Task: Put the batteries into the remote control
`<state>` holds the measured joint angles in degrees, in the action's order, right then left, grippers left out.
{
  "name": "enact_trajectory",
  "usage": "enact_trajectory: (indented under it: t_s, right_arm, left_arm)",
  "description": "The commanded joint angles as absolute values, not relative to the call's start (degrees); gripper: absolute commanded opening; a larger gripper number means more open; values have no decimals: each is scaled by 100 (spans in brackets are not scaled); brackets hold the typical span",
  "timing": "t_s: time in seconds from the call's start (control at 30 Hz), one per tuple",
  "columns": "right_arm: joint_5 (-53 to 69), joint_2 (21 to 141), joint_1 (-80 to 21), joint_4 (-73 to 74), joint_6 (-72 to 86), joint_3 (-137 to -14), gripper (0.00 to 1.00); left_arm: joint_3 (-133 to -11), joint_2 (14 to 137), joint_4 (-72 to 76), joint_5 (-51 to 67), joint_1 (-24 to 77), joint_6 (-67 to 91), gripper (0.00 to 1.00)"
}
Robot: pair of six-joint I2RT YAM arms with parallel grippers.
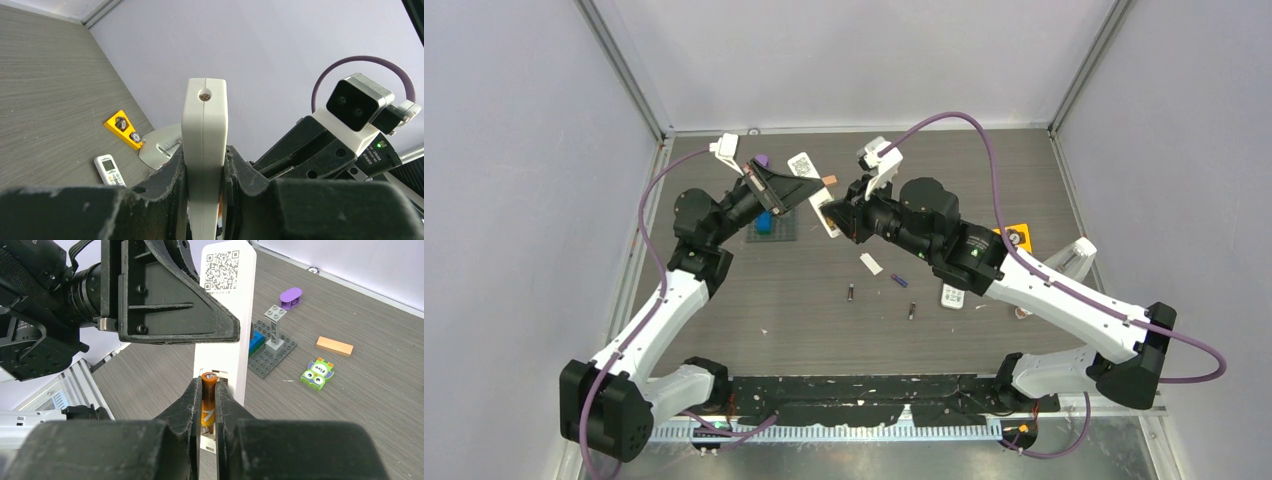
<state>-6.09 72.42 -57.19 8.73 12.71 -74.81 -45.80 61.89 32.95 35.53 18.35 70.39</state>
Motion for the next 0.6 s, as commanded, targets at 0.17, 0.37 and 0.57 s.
enact_trajectory:
  t_s: [0.17,0.37,0.57]
  right_arm:
    - [-476,7319,-5724,478,881,-7435,14]
    - [-232,7376,-5726,689,752,-7447,19]
    - [-104,7400,-5730,763,790,-7308,23]
  left_arm:
    - [-4623,6137,3759,3709,1837,7294,0]
    - [-4640,6159,3779,3660,1837,7371,0]
    - [-4608,6304,4130,3694,1839,7657,0]
